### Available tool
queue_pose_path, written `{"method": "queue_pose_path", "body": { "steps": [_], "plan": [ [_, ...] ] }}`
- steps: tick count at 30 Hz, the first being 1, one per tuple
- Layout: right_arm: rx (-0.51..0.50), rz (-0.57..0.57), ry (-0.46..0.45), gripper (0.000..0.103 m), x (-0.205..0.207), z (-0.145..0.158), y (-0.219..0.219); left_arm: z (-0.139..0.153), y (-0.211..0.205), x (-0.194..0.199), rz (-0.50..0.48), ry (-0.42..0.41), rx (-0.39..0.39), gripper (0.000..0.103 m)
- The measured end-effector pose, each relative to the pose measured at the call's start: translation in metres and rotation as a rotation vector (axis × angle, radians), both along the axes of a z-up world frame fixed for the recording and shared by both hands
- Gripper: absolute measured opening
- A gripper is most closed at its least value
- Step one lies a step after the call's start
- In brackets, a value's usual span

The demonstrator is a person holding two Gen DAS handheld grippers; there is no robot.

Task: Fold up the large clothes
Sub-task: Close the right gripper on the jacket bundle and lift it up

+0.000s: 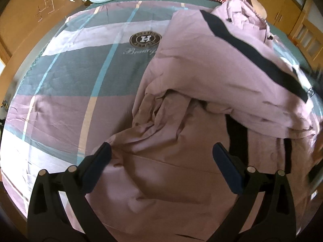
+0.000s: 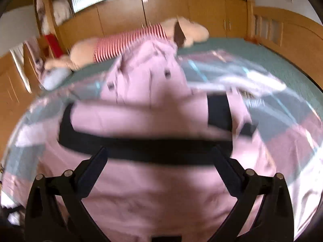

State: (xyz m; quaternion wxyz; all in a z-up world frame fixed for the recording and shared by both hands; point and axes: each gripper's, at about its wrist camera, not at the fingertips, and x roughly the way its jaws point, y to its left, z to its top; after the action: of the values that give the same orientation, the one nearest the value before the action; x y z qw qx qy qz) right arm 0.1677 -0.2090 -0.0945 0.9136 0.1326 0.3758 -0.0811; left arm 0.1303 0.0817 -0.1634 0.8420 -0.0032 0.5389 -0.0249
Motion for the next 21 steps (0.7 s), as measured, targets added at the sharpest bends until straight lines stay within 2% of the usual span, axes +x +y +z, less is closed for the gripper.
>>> {"method": "queue_pose_path", "body": {
  "steps": [6,10,12,15,18,19,20,21],
  "plan": [
    [0.054,-0.061,0.028,0.102,0.101,0.007,-0.041,-0.015,-0.013,-0.006,-0.024,-0.03,0.134,0.101],
    [0.007,-0.174,0.07,0.102,0.188,-0.002,-0.071,-0.021,-0.015,-0.002,-0.013,-0.039,0.152,0.101],
    [-0.013,-0.209,0.091,0.102,0.218,-0.008,-0.08,-0.026,-0.015,-0.001,-0.018,-0.056,0.158,0.101],
    [-0.005,-0.18,0.111,0.102,0.266,-0.019,-0.087,-0.032,-0.01,0.001,-0.014,-0.087,0.142,0.101],
    [-0.078,-0.164,0.218,0.102,0.297,-0.049,-0.086,-0.037,-0.007,0.005,-0.002,-0.109,0.122,0.101],
    [-0.098,-0.172,0.248,0.087,0.301,-0.06,-0.085,-0.038,-0.007,0.005,-0.001,-0.113,0.119,0.101],
    [-0.088,-0.169,0.252,0.065,0.3,-0.067,-0.085,-0.038,-0.007,0.006,0.0,-0.117,0.12,0.101],
    [-0.05,-0.161,0.246,0.003,0.297,-0.07,-0.087,-0.039,-0.008,0.007,0.0,-0.122,0.123,0.101]
  ]
}}
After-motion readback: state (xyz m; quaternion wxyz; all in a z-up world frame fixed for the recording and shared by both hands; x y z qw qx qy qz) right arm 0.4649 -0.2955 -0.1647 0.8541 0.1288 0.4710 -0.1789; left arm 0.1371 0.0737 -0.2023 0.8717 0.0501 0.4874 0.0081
